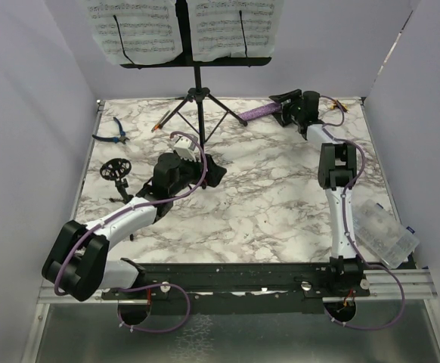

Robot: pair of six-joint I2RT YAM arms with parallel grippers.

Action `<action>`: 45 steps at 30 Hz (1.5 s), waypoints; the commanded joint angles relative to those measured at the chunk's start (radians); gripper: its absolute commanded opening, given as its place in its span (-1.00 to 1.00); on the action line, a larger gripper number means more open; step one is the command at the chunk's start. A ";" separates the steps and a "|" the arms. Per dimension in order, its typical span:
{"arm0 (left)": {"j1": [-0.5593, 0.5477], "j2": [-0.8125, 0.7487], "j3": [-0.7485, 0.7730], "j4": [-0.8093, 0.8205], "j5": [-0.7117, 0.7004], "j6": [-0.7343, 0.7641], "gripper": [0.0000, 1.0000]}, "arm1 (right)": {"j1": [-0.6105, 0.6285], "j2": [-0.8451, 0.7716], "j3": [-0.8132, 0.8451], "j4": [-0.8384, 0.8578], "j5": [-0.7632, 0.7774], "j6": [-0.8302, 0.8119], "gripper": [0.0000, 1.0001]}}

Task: Set up the instrument practice props

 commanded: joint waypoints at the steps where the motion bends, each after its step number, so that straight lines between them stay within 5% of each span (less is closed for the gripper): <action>1: 0.004 0.022 0.012 0.018 0.035 -0.001 0.98 | 0.010 0.105 0.122 0.032 0.061 0.096 0.59; 18: 0.003 0.066 0.009 0.020 0.048 -0.009 0.98 | 0.016 0.325 0.398 0.178 0.240 0.239 0.39; 29: 0.004 0.057 0.006 0.020 0.053 -0.019 0.98 | 0.033 0.358 0.409 0.248 0.450 0.253 0.42; 35: 0.005 0.052 0.006 0.018 0.050 -0.018 0.98 | 0.032 0.304 0.280 0.247 0.483 0.270 0.41; 45: 0.006 0.069 0.019 0.008 0.050 -0.007 0.98 | 0.026 0.388 0.412 0.264 0.560 0.228 0.28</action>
